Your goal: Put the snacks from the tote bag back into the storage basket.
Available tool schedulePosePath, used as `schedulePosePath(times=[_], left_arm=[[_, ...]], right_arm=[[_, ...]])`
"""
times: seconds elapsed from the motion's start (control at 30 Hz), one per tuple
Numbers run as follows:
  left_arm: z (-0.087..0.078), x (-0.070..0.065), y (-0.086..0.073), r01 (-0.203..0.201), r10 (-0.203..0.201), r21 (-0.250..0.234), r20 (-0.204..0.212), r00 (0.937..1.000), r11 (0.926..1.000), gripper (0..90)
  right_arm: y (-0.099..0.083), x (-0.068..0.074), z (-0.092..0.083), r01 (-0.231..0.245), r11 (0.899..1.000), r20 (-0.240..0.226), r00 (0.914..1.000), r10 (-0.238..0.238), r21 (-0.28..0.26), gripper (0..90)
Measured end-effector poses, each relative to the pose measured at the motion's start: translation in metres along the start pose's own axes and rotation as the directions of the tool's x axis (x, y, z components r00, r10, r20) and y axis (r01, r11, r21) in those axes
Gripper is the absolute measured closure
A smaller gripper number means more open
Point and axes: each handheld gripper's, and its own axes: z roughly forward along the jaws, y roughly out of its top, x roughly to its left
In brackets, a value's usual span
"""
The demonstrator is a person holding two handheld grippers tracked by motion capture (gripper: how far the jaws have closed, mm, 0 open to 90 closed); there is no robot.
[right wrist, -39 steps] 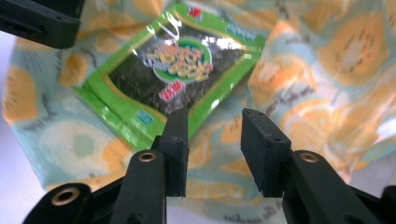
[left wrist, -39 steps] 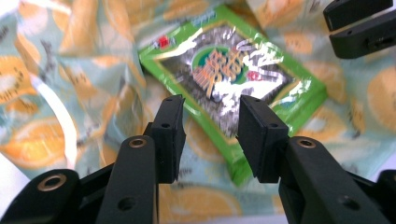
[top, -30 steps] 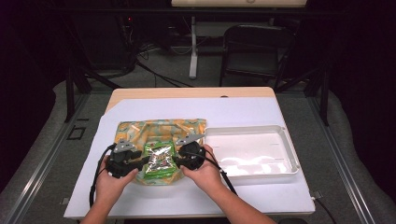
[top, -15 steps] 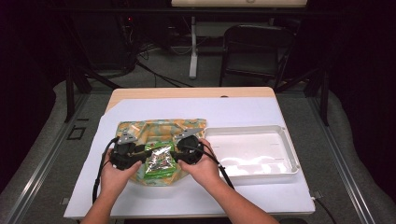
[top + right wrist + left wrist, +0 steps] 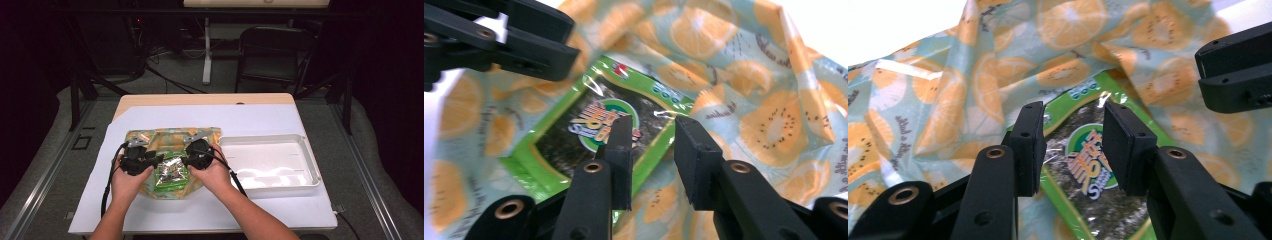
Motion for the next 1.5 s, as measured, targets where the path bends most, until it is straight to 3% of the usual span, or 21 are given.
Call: schedulePosePath(times=[0.3, 0.33, 0.37, 0.4, 0.47, 0.53, 0.63, 0.7, 0.77, 0.83, 0.87, 0.9, 0.93, 1.03, 1.1, 1.13, 1.17, 1.2, 1.3, 1.43, 1.5], left_arm=[[0.006, 0.004, -0.007, -0.007, 0.007, 0.024, -0.012, 0.9999, 0.9997, 63.6], [0.006, 0.004, -0.008, -0.002, 0.003, 0.026, -0.011, 0.9999, 0.9997, 63.4], [0.007, 0.005, -0.008, 0.001, -0.001, 0.027, -0.011, 0.9999, 0.9996, 63.2], [0.008, 0.006, -0.009, 0.007, -0.007, 0.028, -0.010, 0.9999, 0.9996, 62.7], [0.009, 0.008, -0.011, 0.013, -0.013, 0.033, -0.007, 0.9999, 0.9994, 61.7], [0.010, 0.009, -0.013, 0.015, -0.015, 0.037, -0.014, 0.9998, 0.9992, 61.3], [0.013, 0.011, -0.014, 0.010, -0.009, 0.062, -0.016, 0.9998, 0.9980, 60.9], [0.015, 0.011, -0.016, 0.014, -0.013, 0.066, -0.012, 0.9998, 0.9978, 60.4], [0.016, 0.012, -0.017, 0.013, -0.013, 0.069, -0.008, 0.9999, 0.9975, 59.4], [0.017, 0.011, -0.018, 0.012, -0.011, 0.079, -0.015, 0.9998, 0.9968, 57.9], [0.018, 0.011, -0.019, 0.013, -0.012, 0.079, -0.017, 0.9998, 0.9968, 57.4], [0.018, 0.011, -0.020, 0.010, -0.009, 0.081, -0.018, 0.9998, 0.9967, 56.8], [0.018, 0.011, -0.020, 0.010, -0.008, 0.082, -0.015, 0.9998, 0.9966, 56.6], [0.018, 0.011, -0.021, 0.014, -0.013, 0.083, -0.014, 0.9998, 0.9965, 55.8], [0.018, 0.012, -0.021, 0.019, -0.017, 0.081, -0.016, 0.9997, 0.9965, 55.5], [0.018, 0.013, -0.021, 0.022, -0.022, 0.084, -0.011, 0.9997, 0.9962, 55.4], [0.018, 0.013, -0.022, 0.029, -0.029, 0.081, -0.009, 0.9996, 0.9963, 55.0], [0.018, 0.013, -0.022, 0.036, -0.036, 0.080, -0.006, 0.9993, 0.9962, 54.9], [0.018, 0.014, -0.023, 0.042, -0.043, 0.082, 0.002, 0.9991, 0.9957, 53.8], [0.019, 0.014, -0.024, 0.048, -0.049, 0.082, 0.003, 0.9988, 0.9954, 52.2], [0.019, 0.015, -0.024, 0.047, -0.047, 0.084, 0.006, 0.9989, 0.9954, 51.3]], right_arm=[[-0.003, -0.009, 0.025, -0.011, 0.997, 0.017, 0.9998, 0.010, 0.073, 72.7], [-0.005, -0.009, 0.028, -0.031, 0.998, 0.024, 0.9993, 0.029, 0.053, 73.0], [-0.004, -0.011, 0.028, -0.016, 0.997, 0.027, 0.9995, 0.013, 0.082, 73.1], [-0.006, -0.011, 0.031, -0.035, 0.998, 0.039, 0.9987, 0.032, 0.059, 73.2], [-0.006, -0.015, 0.032, -0.026, 0.996, 0.045, 0.9988, 0.022, 0.088, 73.7], [-0.008, -0.015, 0.035, -0.044, 0.997, 0.056, 0.9976, 0.040, 0.070, 73.6], [-0.007, -0.017, 0.035, -0.027, 0.994, 0.057, 0.9982, 0.021, 0.107, 72.2], [-0.008, -0.015, 0.038, -0.044, 0.996, 0.063, 0.9972, 0.039, 0.082, 71.1], [-0.007, -0.015, 0.036, -0.032, 0.993, 0.065, 0.9976, 0.025, 0.110, 70.0], [-0.009, -0.015, 0.038, -0.051, 0.995, 0.060, 0.9971, 0.046, 0.084, 68.4], [-0.008, -0.016, 0.036, -0.043, 0.994, 0.051, 0.9980, 0.038, 0.103, 67.9], [-0.009, -0.015, 0.037, -0.064, 0.995, 0.051, 0.9969, 0.060, 0.078, 67.8], [-0.009, -0.015, 0.036, -0.056, 0.993, 0.044, 0.9977, 0.051, 0.105, 67.8], [-0.011, -0.012, 0.038, -0.061, 0.995, 0.046, 0.9973, 0.057, 0.082, 68.2], [-0.010, -0.011, 0.038, -0.046, 0.993, 0.041, 0.9983, 0.042, 0.107, 69.2], [-0.012, -0.009, 0.040, -0.063, 0.995, 0.042, 0.9973, 0.060, 0.078, 70.0], [-0.011, -0.010, 0.038, -0.041, 0.993, 0.040, 0.9985, 0.037, 0.112, 71.4], [-0.012, -0.007, 0.041, -0.060, 0.995, 0.041, 0.9976, 0.057, 0.080, 72.6], [-0.012, -0.008, 0.040, -0.033, 0.992, 0.043, 0.9987, 0.028, 0.118, 75.0], [-0.014, -0.006, 0.043, -0.056, 0.995, 0.037, 0.9979, 0.053, 0.084, 77.7], [-0.015, -0.006, 0.043, -0.053, 0.994, 0.034, 0.9982, 0.050, 0.091, 78.4]])
